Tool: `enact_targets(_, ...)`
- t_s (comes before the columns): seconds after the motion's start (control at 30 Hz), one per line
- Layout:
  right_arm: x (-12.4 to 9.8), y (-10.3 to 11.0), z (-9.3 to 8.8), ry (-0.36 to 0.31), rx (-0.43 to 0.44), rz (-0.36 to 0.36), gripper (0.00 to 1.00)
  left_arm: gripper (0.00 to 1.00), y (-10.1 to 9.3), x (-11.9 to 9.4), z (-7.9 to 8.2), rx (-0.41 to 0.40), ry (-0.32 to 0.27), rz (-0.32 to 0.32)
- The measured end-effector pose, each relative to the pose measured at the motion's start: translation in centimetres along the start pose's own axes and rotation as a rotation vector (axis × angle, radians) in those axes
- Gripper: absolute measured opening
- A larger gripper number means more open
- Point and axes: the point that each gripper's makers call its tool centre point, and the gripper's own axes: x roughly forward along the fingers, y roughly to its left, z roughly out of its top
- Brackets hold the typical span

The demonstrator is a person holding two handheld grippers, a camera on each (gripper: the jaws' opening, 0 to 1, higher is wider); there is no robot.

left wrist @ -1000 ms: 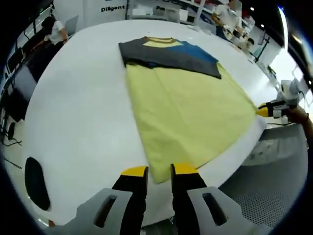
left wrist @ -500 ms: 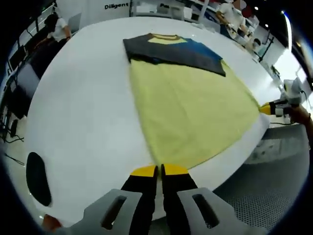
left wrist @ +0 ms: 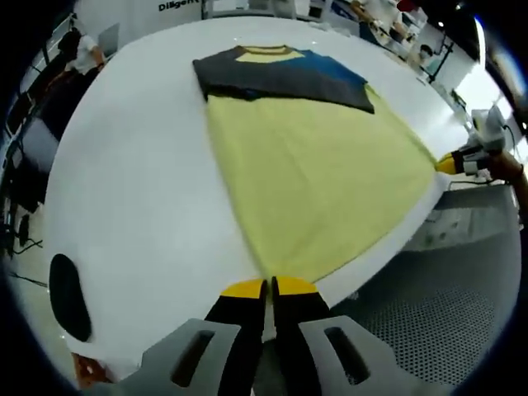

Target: Fold the garment on the visible template until the final outline fits inside the template.

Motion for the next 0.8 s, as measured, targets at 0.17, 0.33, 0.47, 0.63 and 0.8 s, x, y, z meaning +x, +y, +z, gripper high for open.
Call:
enact_targets(0.17, -0.3, 0.6, -1.0, 0.049, -0.04, 0.019, 0.0, 0.0, -0.3, -0.1, -0.9, 0.034, 0.02, -0.006)
enact_targets(0.33, -0.6, 0.9, -1.5, 0.081, -0.051, 0.032, 0.0, 0.0, -0.5, -0.5, -1.3, 0.042, 0.037, -0.013)
enact_targets(0.47, -0.8, 0.9, -1.9, 0.093, -0.035, 0.044, 0.0, 0.0, -0.7, -0.6, -1.7, 0.045, 0.052, -0.024)
enact_targets(0.63, -1.0, 1.1, -2.3, 0.105, -0.033, 0.049, 0.0, 0.0, -0.9, -0.7, -2.0, 0.058, 0.052, -0.033)
enact_targets(0.8, -1.1, 1.3, -2.6, 0.128, -0.021, 0.054, 0.0, 0.0, -1.0, -0.9, -2.1, 0.064, 0.053, -0.031)
